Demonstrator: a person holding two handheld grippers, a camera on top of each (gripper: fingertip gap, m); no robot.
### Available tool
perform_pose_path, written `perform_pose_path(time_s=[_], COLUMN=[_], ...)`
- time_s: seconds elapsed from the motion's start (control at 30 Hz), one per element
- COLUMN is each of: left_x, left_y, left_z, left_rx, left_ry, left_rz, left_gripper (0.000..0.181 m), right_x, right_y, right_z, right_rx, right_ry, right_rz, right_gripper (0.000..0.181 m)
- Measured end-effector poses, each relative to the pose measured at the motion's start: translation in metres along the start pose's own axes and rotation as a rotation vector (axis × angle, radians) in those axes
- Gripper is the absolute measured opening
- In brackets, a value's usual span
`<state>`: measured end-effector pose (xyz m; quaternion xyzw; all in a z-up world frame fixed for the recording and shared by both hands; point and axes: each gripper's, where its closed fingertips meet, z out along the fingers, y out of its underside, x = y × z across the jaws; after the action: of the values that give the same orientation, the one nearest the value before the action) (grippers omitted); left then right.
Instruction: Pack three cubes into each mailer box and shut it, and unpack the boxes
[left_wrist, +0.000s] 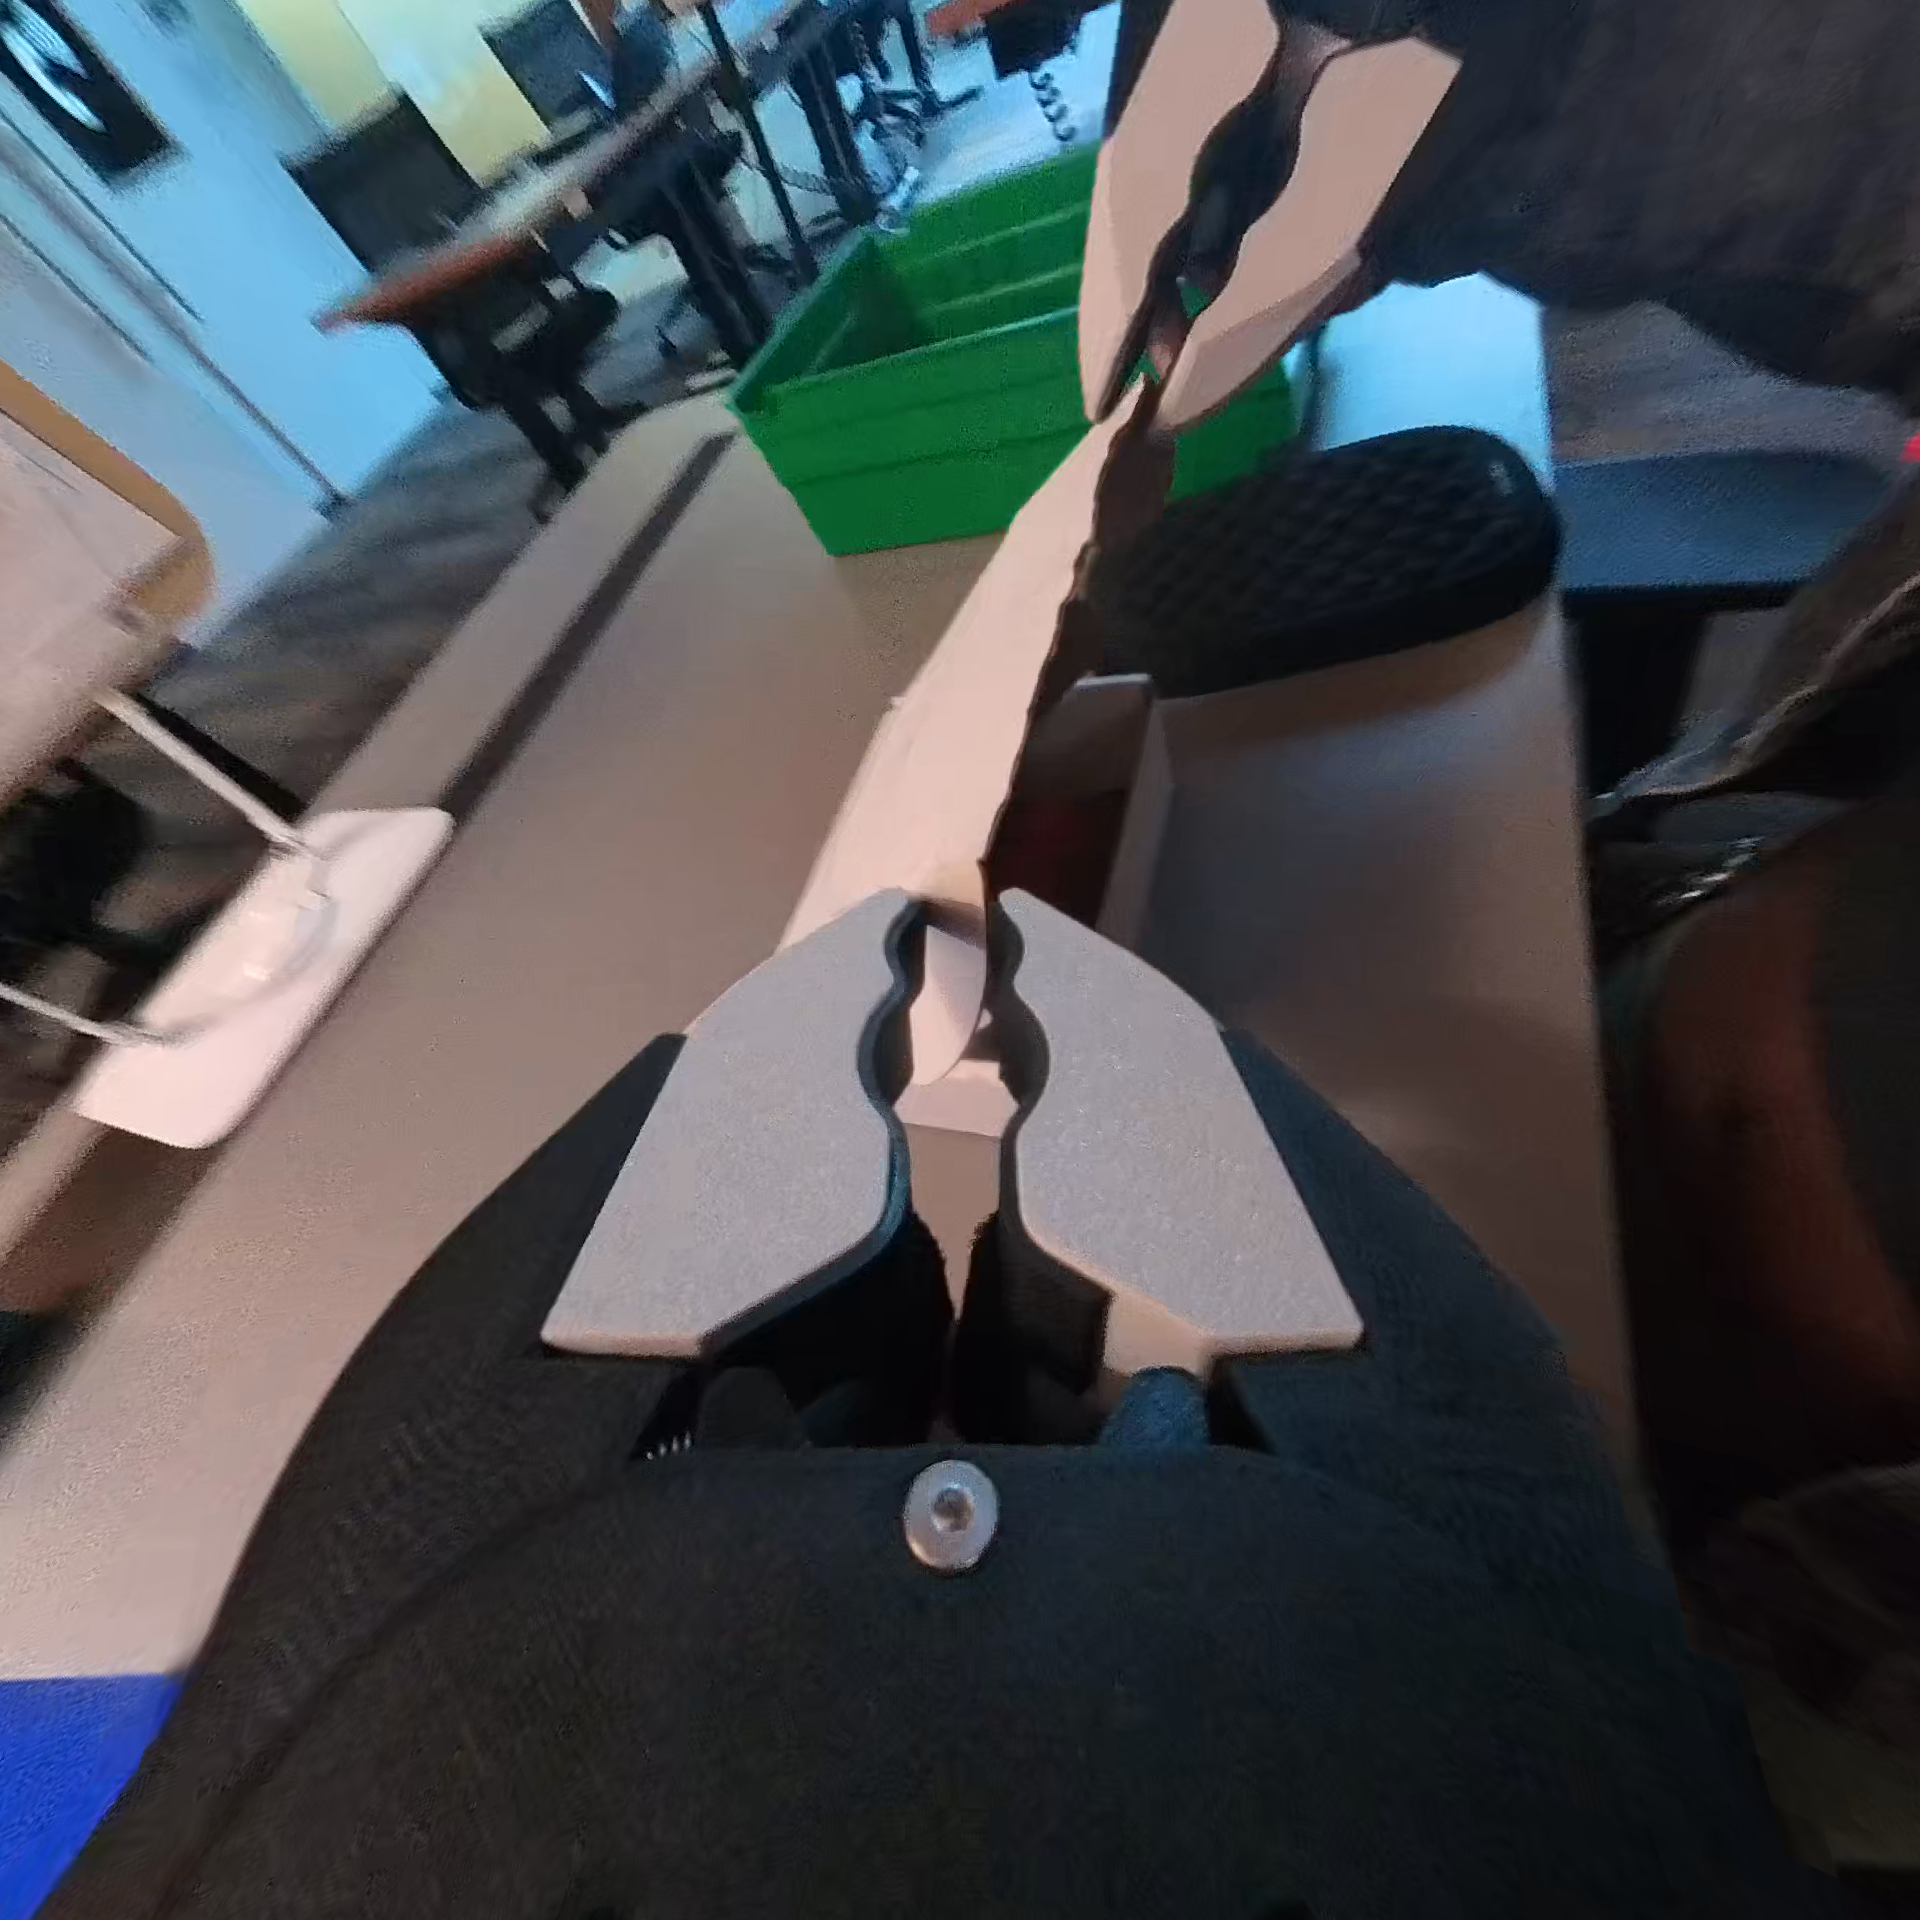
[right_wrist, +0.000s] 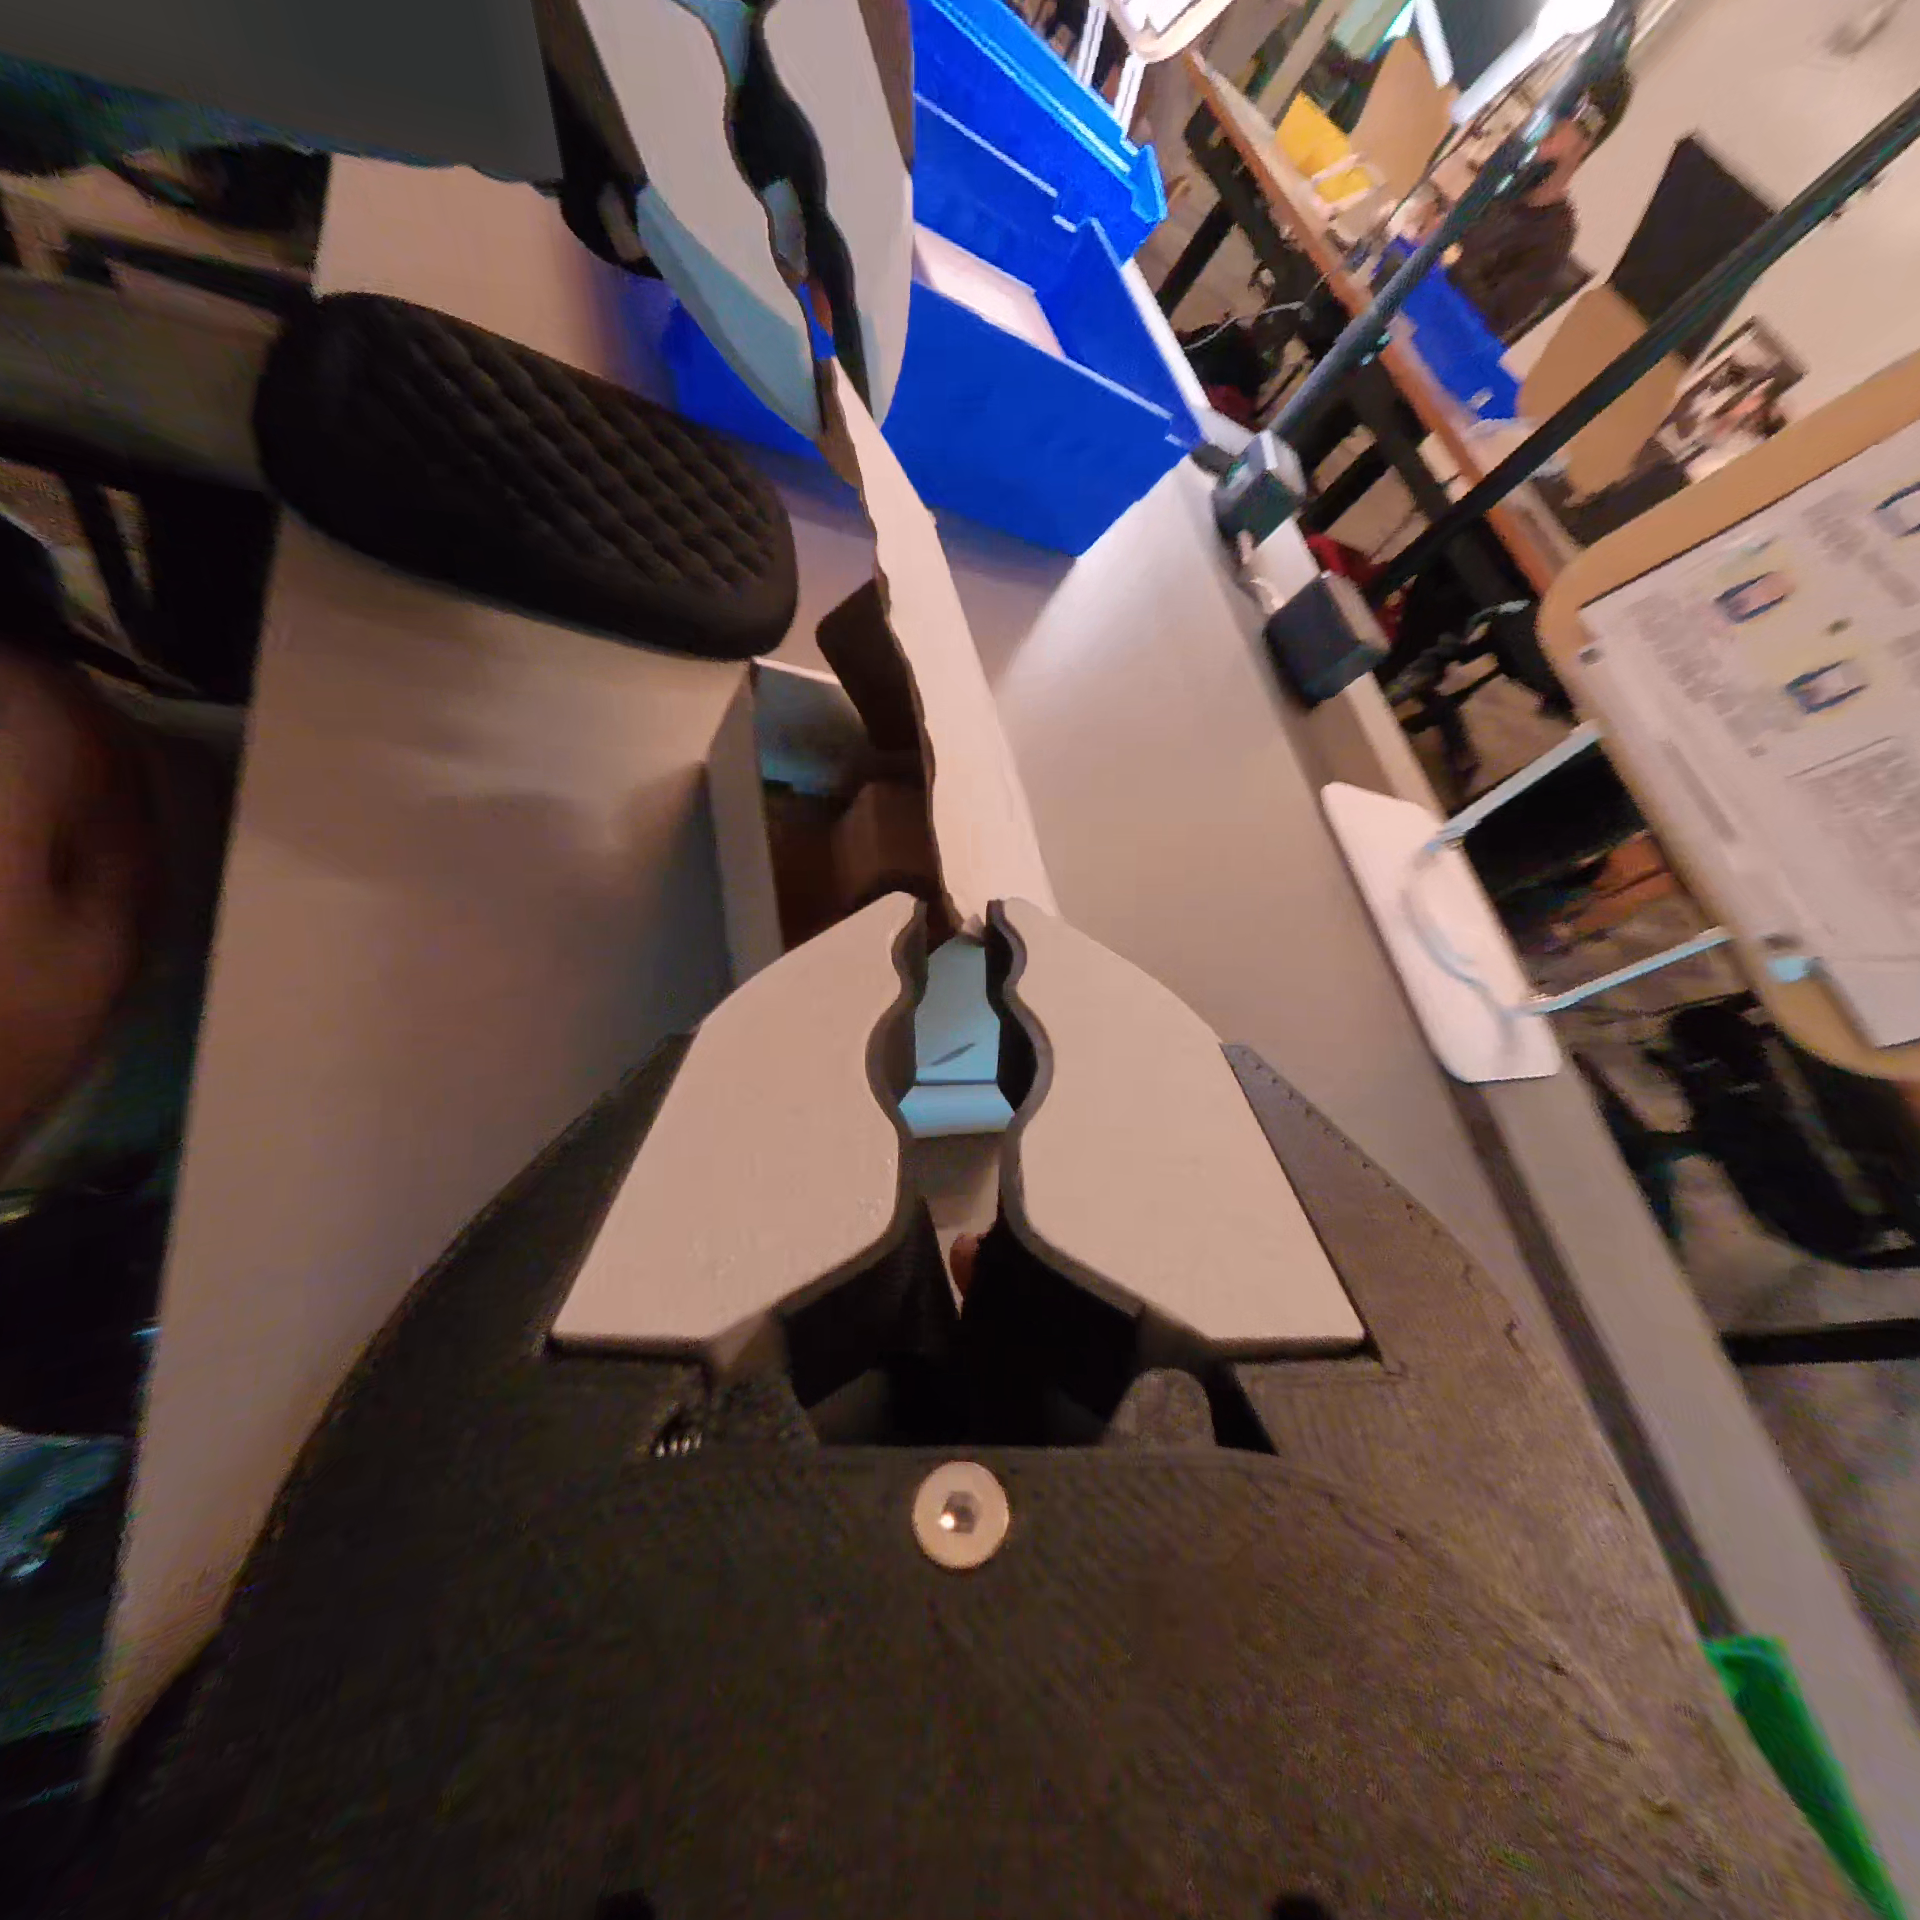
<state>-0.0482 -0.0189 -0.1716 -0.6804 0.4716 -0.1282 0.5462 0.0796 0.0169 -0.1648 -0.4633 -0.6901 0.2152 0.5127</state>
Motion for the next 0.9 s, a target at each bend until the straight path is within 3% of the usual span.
perform_pose_path(time_s=[0.33, 0.67, 0.7, 0.77, 0.9], left_x=[0.04, 0.046, 0.049, 0.051, 0.045], left_y=[0.046, 0.052, 0.053, 0.057, 0.06], left_z=[0.011, 0.017, 0.016, 0.012, 0.003], left_rx=[-0.162, -0.152, -0.162, -0.179, -0.146], left_ry=[0.167, 0.168, 0.178, 0.179, 0.172], left_rz=[-0.133, -0.15, -0.144, -0.131, -0.172], left_gripper=[0.011, 0.015, 0.026, 0.055, 0.087], right_x=[-0.045, -0.041, -0.042, -0.044, -0.043], right_y=[0.036, 0.046, 0.046, 0.049, 0.056], right_z=[0.012, 0.015, 0.014, 0.01, -0.001], right_rx=[-0.134, -0.123, -0.119, -0.124, -0.119], right_ry=[-0.214, -0.177, -0.182, -0.176, -0.181], right_rz=[0.181, 0.206, 0.201, 0.203, 0.264], right_gripper=[0.01, 0.01, 0.011, 0.036, 0.07])
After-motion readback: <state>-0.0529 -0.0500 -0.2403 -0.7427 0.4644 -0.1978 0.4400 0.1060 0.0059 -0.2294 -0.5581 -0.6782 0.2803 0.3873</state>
